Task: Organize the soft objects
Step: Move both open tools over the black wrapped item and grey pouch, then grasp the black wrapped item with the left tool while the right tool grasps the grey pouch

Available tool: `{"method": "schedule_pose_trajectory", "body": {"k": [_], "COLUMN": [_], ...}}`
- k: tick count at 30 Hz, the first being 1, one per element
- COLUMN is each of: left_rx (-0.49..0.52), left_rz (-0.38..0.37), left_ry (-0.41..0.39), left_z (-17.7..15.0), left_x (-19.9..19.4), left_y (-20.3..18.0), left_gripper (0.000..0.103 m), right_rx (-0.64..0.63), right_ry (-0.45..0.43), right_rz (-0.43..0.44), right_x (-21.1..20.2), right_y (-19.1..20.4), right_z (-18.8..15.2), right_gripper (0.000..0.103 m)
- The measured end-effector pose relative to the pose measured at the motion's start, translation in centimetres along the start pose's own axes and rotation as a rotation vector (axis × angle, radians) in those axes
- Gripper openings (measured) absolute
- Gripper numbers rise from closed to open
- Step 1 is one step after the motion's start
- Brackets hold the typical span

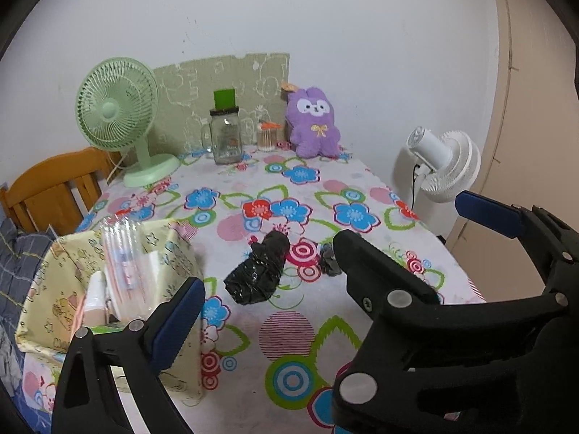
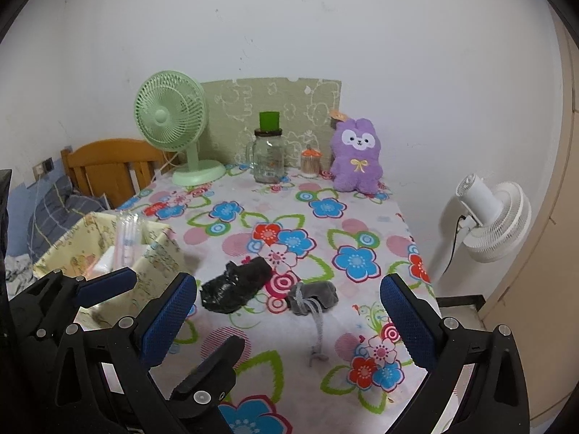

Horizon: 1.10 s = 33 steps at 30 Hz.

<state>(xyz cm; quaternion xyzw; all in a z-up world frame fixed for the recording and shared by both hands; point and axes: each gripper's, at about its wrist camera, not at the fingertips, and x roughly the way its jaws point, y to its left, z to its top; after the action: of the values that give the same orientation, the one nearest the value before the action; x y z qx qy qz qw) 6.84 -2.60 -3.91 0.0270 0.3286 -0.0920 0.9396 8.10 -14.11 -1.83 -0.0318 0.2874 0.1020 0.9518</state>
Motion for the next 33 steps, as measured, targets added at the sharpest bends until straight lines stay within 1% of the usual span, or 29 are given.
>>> {"method": "schedule_pose_trajectory", "body": {"k": [6,9,12,16,19,23,24,25,33], "left_rx": [0.001,-0.001,0.001,0.016,0.009,-0.004,-0.004,-0.005,-0.011], "left_rz": [0.015,0.002,-0.002,-0.001,0.01,0.019,0.017,0.018,0.058], "left_ry": [0.036,0.053,0.068,0.089,0.096,0.125,0.132,0.142,0.168], "left_z": [-0.2,-0.2,-0.2,0.1,0.4,0.6,0.6,0.6,0.4], "left_x": [2.2,3.2,4.2,5.6,6.7,8.3,8.6,9.0,10.9], "left_y": [-0.7,-0.9,-1.3,-1.8,-1.8,-1.6,-1.5,-1.5,-0.8], "left_gripper": [0.099,0.093,0.093,0.092,0.091,0.09,0.086,0.085,0.085], "right_rx": [0.009,0.024,0.037,0.04,0.058,0.071,0.071,0.071,0.056], "right_ry": [0.03,0.055,0.072,0.092,0.112,0.14,0.144,0.151,0.184], "right_rz": [-0.002,-0.005,-0.009,-0.011,-0.002,0.019,0.022,0.028,0.044], "right_x": [1.9,3.1,4.1,5.4,6.6,8.3,8.5,9.0,11.5], "right_y": [-0.7,-1.3,-1.9,-2.7,-3.3,-3.8,-3.8,-3.9,-3.7], "right_z": [-0.7,-0.9,-1.1,-1.3,-1.4,-1.4,-1.4,-1.5,-1.6], "right_gripper": [0.102,0.102,0.102,0.096,0.095,0.089,0.088,0.088,0.086]}}
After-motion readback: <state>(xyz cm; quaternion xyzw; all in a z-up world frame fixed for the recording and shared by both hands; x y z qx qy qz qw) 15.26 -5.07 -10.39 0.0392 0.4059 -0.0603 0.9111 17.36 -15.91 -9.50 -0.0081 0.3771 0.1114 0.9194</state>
